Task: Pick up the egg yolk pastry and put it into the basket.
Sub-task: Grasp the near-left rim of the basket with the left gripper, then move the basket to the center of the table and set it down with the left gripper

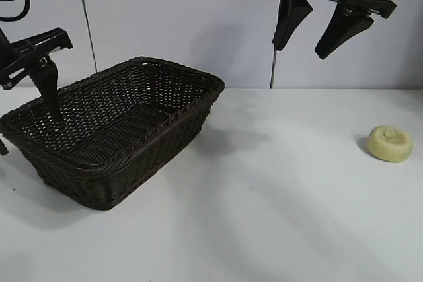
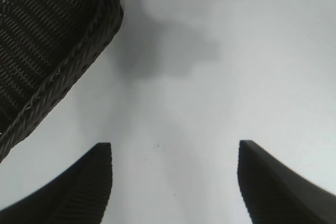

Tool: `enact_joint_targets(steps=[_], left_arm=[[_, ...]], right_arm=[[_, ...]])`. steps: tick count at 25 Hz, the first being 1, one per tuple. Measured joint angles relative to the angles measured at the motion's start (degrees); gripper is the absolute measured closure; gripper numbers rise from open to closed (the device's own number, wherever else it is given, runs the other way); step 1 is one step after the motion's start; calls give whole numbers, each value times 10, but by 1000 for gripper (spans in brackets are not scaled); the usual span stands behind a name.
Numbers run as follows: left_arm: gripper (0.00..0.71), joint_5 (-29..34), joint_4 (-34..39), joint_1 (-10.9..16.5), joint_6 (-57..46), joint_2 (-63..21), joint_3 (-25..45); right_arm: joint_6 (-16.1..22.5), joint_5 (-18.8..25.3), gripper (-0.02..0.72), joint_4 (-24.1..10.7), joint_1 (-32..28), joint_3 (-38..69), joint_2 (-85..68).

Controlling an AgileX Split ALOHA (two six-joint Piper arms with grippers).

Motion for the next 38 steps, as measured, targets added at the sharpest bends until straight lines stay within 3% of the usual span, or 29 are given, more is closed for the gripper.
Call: enact_joint_targets(steps=[8,10,13,14,20,25,30,38], left_arm=[[256,-47,-30,0,-6,60,0],[328,-47,-41,0,-15,65,0],[556,-45,-46,0,-23,65,0],[600,-48,-51,0,-31,65,0],[609,-31,-91,5,12,61,-1],[610,22,-160,38,163,58,-34],[610,82,-167,58,295,58,-88],[610,183,-166,60,431,106,-174]], right_arm=[[0,1,209,-1,0,0,0],[0,1,209,-2,0,0,0],[0,1,209,-2,0,0,0],[0,1,209,-2,0,0,0],[0,1,209,-2,0,0,0],[0,2,209,-4,0,0,0],[0,6,209,-5,0,0,0],[0,12,209,-5,0,0,0]])
